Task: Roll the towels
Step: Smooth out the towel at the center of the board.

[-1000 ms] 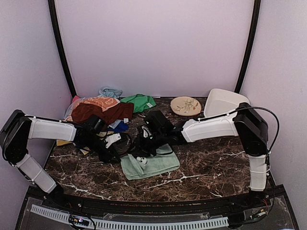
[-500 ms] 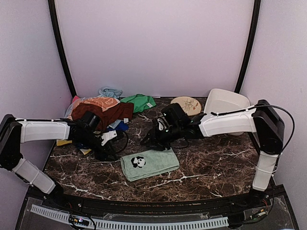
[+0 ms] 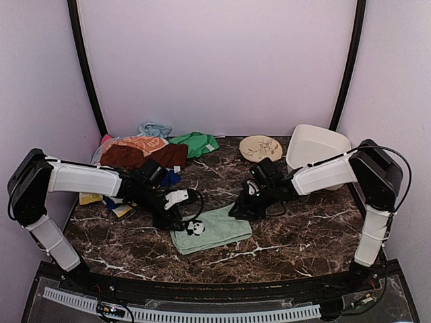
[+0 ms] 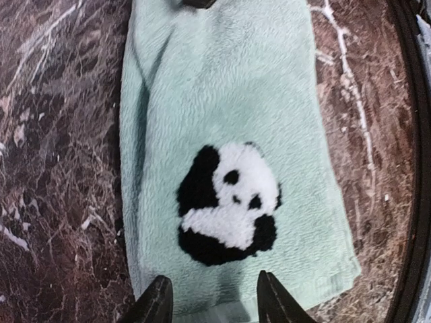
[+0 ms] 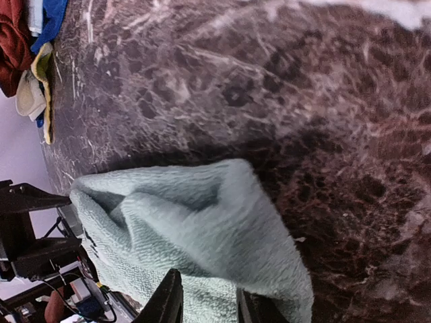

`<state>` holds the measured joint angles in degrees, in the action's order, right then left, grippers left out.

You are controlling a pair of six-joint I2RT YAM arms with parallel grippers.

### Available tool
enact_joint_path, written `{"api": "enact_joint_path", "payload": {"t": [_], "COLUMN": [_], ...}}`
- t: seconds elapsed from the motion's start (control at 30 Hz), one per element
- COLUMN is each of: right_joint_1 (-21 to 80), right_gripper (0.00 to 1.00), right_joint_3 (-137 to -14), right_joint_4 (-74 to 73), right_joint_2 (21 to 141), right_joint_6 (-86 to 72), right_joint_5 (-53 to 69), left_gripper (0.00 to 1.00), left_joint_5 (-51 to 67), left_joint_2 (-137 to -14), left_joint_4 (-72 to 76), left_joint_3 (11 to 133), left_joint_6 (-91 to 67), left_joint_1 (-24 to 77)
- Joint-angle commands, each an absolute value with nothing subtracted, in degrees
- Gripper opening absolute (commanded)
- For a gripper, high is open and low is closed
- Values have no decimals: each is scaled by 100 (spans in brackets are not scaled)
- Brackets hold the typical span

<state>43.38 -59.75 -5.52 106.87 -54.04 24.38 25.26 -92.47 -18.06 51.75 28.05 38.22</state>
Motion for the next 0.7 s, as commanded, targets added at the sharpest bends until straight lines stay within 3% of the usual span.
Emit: {"api": "enact_joint_path", "payload": {"t": [0.0,0.3,0.37,0.67], "right_joint_1": [4234,4229,4280,4322], "right_gripper": [29,28,31,36], "right_joint_3": [-5553,-5139,-5281,-6125], "right_joint_4": [135,723,880,-605], "right_joint_2": [10868,10139,10065,10224], "right_joint_6": [-5494,-5521,-5644,-4179], "right_joint_5": [2538,2350,2379,1259], "left_gripper": [44,44,45,54], "left_joint_5": [1698,1015,1097,1162], "left_joint_2": [-9333,-9135,-9037,-8508], "left_joint_4": [-1797,-1547,-1538,-1958], "left_joint_3": [5025,4454,4485,4935], "left_joint_6": [3017,3444,3433,3713], "left_joint_1": [3797,3795,3793,3790]}}
